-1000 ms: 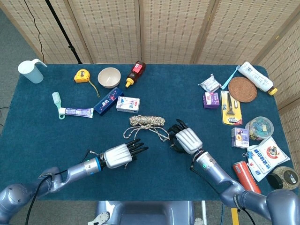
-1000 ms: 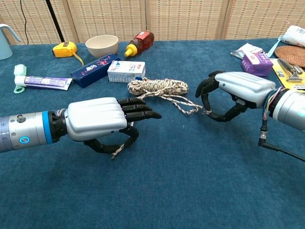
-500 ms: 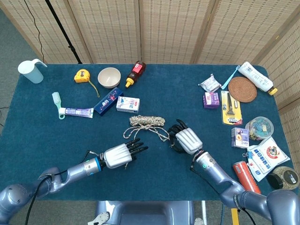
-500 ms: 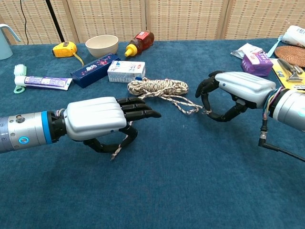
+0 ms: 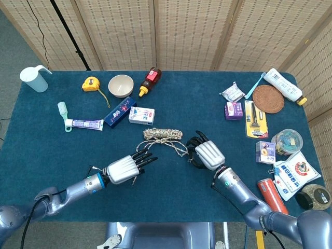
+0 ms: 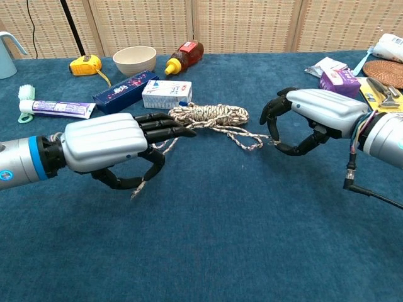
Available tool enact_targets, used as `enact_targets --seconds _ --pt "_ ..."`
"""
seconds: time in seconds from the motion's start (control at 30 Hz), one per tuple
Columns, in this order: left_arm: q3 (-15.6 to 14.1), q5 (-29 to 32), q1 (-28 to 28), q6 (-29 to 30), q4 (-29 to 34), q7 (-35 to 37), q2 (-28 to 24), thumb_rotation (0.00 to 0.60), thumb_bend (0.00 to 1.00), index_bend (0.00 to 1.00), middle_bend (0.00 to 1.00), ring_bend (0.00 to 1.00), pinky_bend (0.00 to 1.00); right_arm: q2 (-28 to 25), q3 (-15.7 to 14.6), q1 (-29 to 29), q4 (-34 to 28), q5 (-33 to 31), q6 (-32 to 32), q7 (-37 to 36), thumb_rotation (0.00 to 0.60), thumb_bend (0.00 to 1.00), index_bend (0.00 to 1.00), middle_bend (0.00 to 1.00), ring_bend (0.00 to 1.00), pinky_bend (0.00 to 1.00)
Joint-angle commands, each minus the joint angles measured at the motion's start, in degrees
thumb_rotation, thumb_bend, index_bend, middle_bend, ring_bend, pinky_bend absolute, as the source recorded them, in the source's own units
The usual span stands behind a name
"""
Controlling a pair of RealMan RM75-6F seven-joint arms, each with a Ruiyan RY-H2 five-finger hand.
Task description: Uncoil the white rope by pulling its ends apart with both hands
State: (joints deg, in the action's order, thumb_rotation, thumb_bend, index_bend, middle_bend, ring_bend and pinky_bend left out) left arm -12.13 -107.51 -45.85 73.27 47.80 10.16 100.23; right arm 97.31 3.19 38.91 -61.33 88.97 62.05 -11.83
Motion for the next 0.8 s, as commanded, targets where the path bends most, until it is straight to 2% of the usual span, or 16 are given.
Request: enact_targets --seconds 0.03,0.5,0.8 --pt "0.3 0.7 1.1 1.1 1.0 0.5 -1.4 0.6 0.37 0.61 0.0 0.0 0.0 -0.3 0.2 0.0 -0.3 0.0 0.2 0.2 0.6 0.44 0.71 0.3 0.21 0.0" --pt "2.3 4.6 6.3 5.5 4.1 1.8 -7.6 0.6 0.38 0.63 0.0 0.0 0.0 -2.6 2.0 -0.9 -1.7 -1.3 2.3 0.6 0.6 0.45 0.72 0.31 0.22 0.0" --pt "3.1 5.9 8.2 6.1 3.8 2.6 -9.2 0.6 0.38 0.63 0.0 0.0 0.0 -3.9 2.9 -1.3 -1.6 -2.4 2.7 0.8 0.6 0.45 0.72 0.32 0.23 0.0"
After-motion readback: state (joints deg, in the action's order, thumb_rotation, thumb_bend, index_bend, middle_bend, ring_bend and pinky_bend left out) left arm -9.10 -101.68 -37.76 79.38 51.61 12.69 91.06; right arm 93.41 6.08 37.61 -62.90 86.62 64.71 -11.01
